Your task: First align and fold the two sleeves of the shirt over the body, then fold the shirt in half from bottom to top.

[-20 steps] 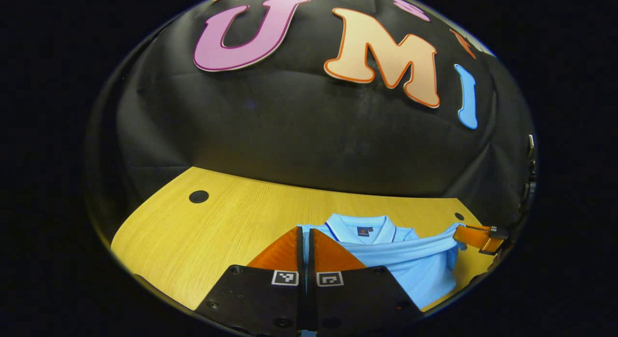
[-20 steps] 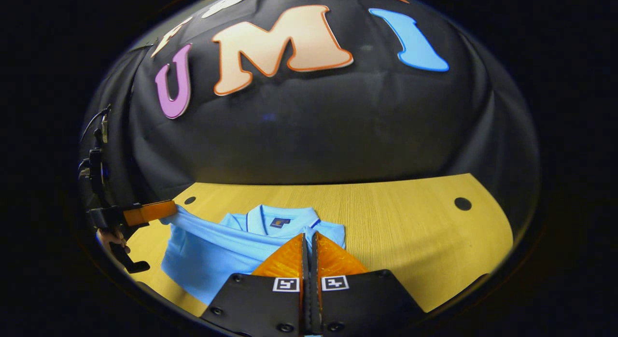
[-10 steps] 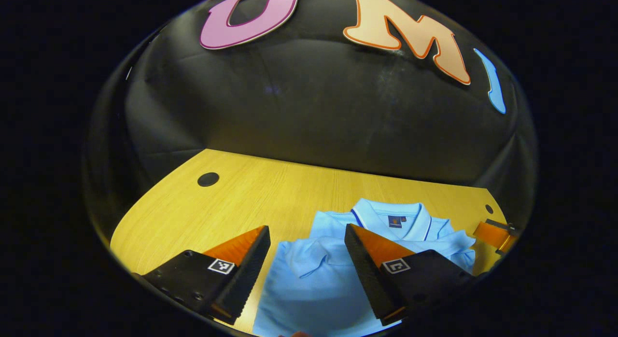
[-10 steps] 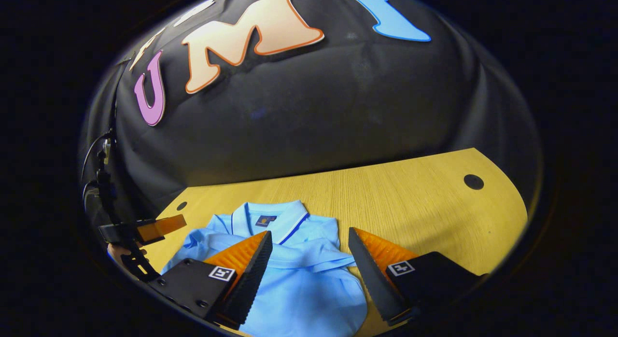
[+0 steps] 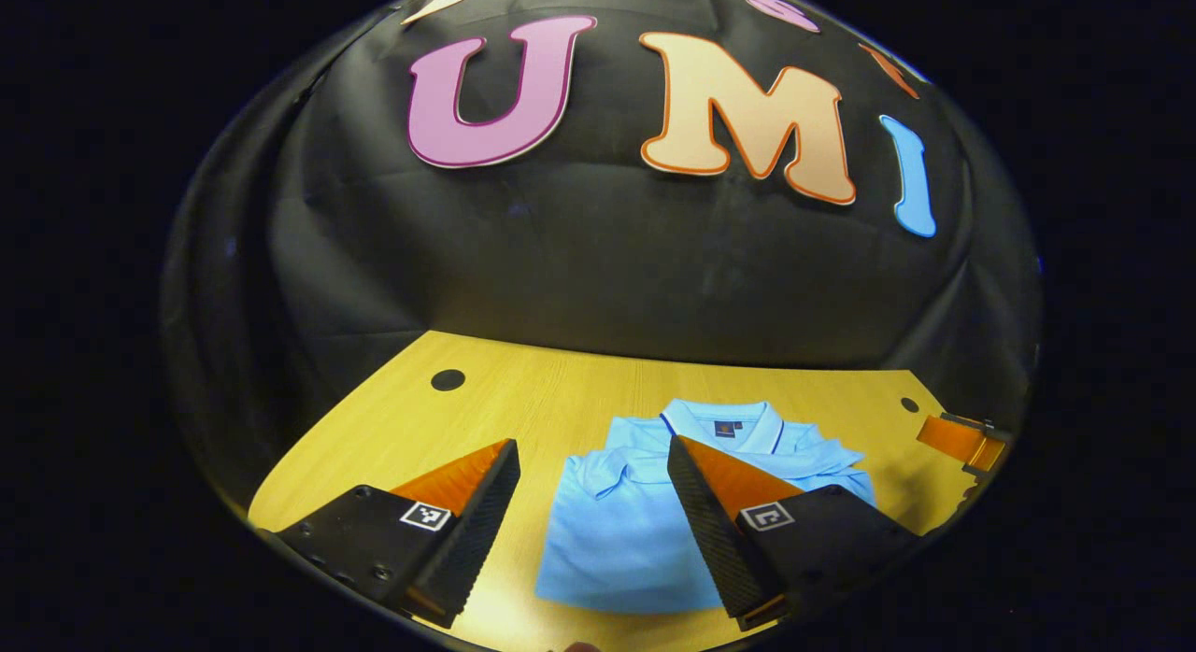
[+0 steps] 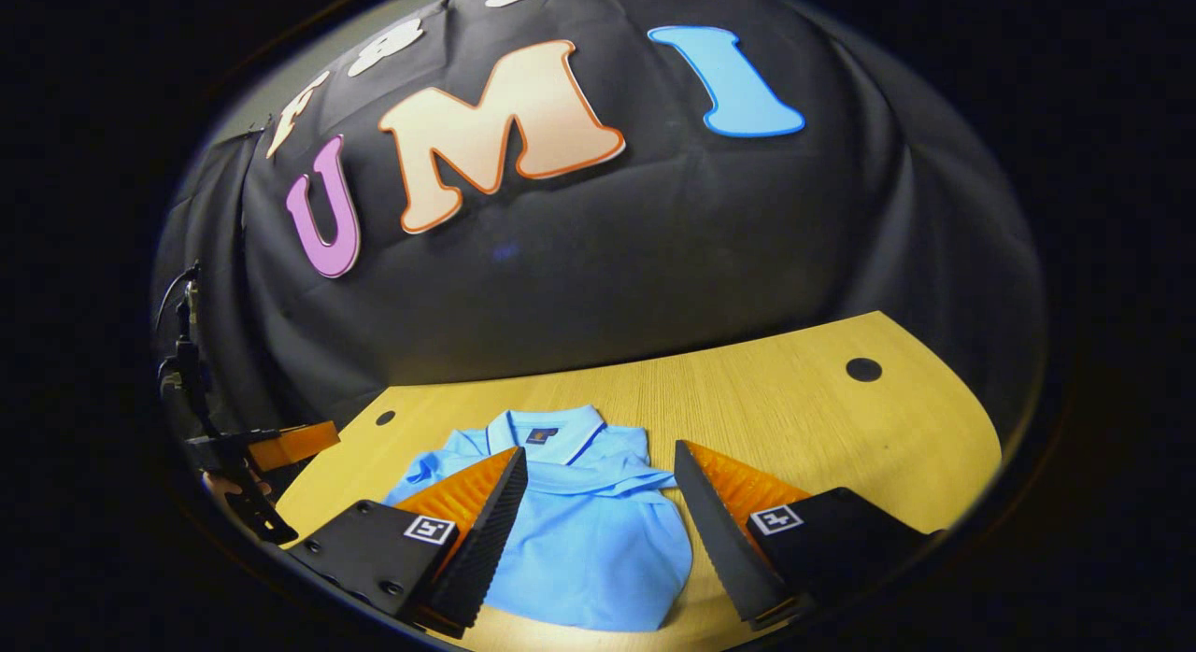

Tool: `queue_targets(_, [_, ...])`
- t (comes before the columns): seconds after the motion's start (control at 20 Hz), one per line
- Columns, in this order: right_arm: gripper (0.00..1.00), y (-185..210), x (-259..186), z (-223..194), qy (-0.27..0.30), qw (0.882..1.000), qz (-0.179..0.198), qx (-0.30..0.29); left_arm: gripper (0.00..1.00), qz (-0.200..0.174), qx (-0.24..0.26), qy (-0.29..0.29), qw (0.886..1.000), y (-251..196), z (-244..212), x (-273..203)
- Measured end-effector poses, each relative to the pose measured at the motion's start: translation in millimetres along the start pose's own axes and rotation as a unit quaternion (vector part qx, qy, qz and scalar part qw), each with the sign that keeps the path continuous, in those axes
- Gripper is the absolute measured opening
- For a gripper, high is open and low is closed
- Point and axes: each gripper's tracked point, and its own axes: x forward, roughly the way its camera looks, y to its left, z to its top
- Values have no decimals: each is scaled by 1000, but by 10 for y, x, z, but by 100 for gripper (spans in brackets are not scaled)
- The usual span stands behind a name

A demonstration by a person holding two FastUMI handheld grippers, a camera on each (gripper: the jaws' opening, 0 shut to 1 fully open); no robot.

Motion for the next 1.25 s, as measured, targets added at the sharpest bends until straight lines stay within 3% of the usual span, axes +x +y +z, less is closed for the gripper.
queue_targets(0.15, [98, 201, -469, 114, -22, 1000, 4, -2, 95, -17, -4, -10, 1000, -13, 77, -371])
queue_targets(0.3, [98, 405, -852, 90, -27, 1000, 14, 7, 96, -10, 54, -20, 998, 102, 151, -706])
queue_targets(0.35, [94, 456, -960, 93, -30, 999, 14, 8, 95, -15, 69, -23, 997, 82, 125, -805])
queue_targets(0.4, [98, 497, -1065, 105, -36, 999, 15, 8, 96, -21, 75, -18, 997, 34, 43, -898])
queue_targets(0.55, [98, 541, -1333, 70, -46, 999, 4, 9, 95, -56, 71, 7, 996, -174, -240, -1171])
queue_targets(0.75, [98, 523, -1589, -55, -55, 998, -18, 40, 95, -114, 57, 53, 990, -426, -621, -1365])
queue_targets(0.95, [98, 459, -1711, -218, -49, 997, -42, 40, 96, -136, 46, 62, 988, -457, -685, -1471])
queue_targets(1.25, [98, 476, -1935, -123, -75, 995, -48, 45, 96, -156, 85, 56, 983, -470, -659, -1495])
